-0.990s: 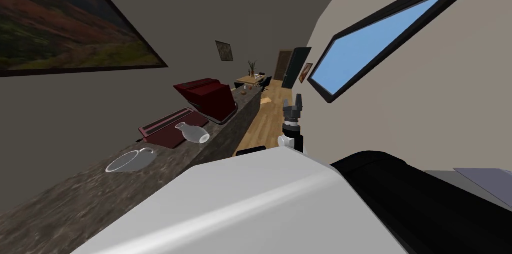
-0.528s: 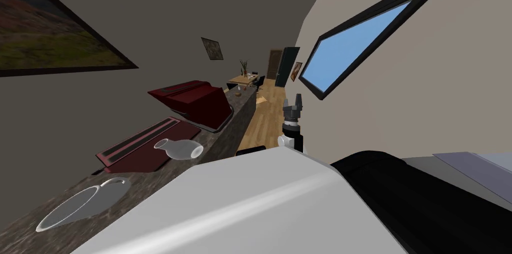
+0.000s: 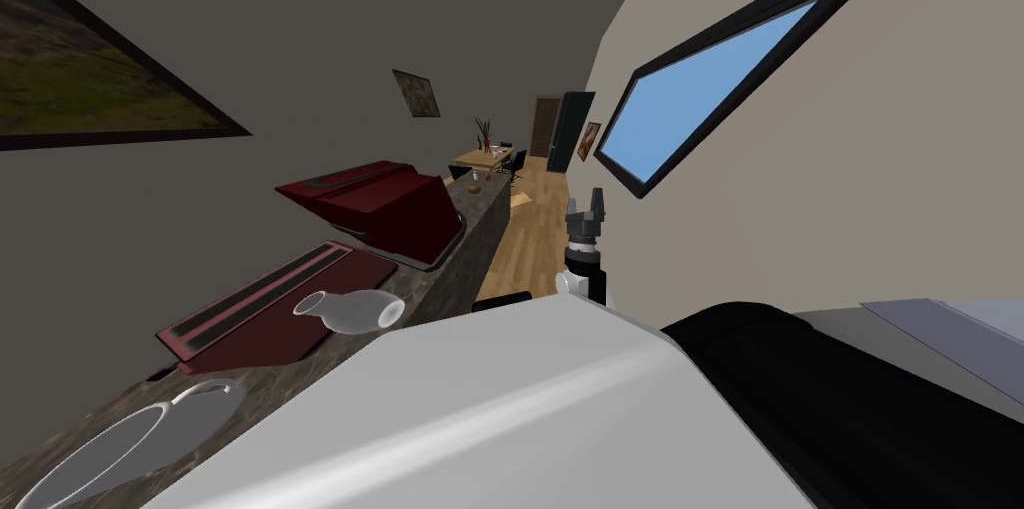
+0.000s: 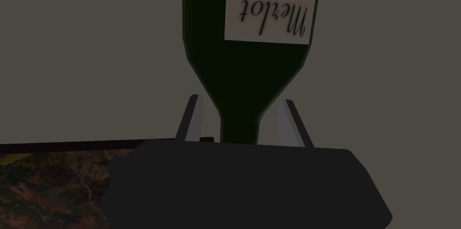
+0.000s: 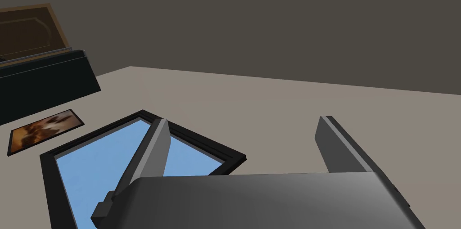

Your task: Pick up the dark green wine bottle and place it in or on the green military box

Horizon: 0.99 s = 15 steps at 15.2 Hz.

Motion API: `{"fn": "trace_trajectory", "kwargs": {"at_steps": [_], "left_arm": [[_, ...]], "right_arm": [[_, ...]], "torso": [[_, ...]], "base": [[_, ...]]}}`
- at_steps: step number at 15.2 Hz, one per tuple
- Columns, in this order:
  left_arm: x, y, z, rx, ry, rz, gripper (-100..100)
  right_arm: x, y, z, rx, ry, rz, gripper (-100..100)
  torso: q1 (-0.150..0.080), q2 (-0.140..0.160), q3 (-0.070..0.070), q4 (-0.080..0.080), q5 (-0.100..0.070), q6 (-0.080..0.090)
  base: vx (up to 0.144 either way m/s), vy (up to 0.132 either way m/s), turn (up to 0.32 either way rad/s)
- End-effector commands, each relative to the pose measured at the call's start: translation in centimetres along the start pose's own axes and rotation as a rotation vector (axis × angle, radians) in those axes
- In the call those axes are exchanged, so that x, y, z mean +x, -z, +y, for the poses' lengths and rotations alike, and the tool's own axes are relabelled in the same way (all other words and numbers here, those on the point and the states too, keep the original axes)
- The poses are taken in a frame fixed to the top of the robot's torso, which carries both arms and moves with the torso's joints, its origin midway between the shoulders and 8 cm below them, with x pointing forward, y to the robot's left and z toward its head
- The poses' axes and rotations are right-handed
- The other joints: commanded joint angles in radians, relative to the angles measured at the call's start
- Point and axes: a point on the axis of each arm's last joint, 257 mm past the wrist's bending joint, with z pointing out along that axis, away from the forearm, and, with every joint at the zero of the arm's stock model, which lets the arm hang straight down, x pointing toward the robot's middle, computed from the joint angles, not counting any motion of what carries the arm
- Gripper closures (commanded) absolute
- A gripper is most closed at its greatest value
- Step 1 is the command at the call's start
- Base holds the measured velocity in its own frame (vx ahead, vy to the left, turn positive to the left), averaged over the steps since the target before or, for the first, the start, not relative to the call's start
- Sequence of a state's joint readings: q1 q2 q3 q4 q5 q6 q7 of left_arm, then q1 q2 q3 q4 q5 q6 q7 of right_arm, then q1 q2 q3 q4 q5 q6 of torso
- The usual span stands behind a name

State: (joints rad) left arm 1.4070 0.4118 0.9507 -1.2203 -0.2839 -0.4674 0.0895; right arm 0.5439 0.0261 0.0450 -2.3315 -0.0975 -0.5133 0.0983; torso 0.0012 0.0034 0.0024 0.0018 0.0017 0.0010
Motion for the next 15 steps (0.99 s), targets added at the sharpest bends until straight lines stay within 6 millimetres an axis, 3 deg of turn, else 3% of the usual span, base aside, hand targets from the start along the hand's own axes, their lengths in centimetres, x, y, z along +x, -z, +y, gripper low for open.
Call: {"fn": "trace_trajectory", "kwargs": {"at_steps": [1, 2, 15], "left_arm": [[0.0, 0.0, 0.0, 0.0, 0.0, 0.0, 100], [0.0, 0.0, 0.0, 0.0, 0.0, 0.0, 100], [-9.1, 2.6, 0.7, -0.01, -0.017, -0.02, 100]], "right_arm": [[0.0, 0.0, 0.0, 0.0, 0.0, 0.0, 0], [0.0, 0.0, 0.0, 0.0, 0.0, 0.0, 0], [0.0, 0.0, 0.0, 0.0, 0.0, 0.0, 0]], "torso": [[0.0, 0.0, 0.0, 0.0, 0.0, 0.0], [0.0, 0.0, 0.0, 0.0, 0.0, 0.0], [0.002, 0.008, 0.004, 0.001, -0.002, -0.001]], "base": [[0.0, 0.0, 0.0], [0.0, 0.0, 0.0], [-0.083, 0.045, -0.004]]}}
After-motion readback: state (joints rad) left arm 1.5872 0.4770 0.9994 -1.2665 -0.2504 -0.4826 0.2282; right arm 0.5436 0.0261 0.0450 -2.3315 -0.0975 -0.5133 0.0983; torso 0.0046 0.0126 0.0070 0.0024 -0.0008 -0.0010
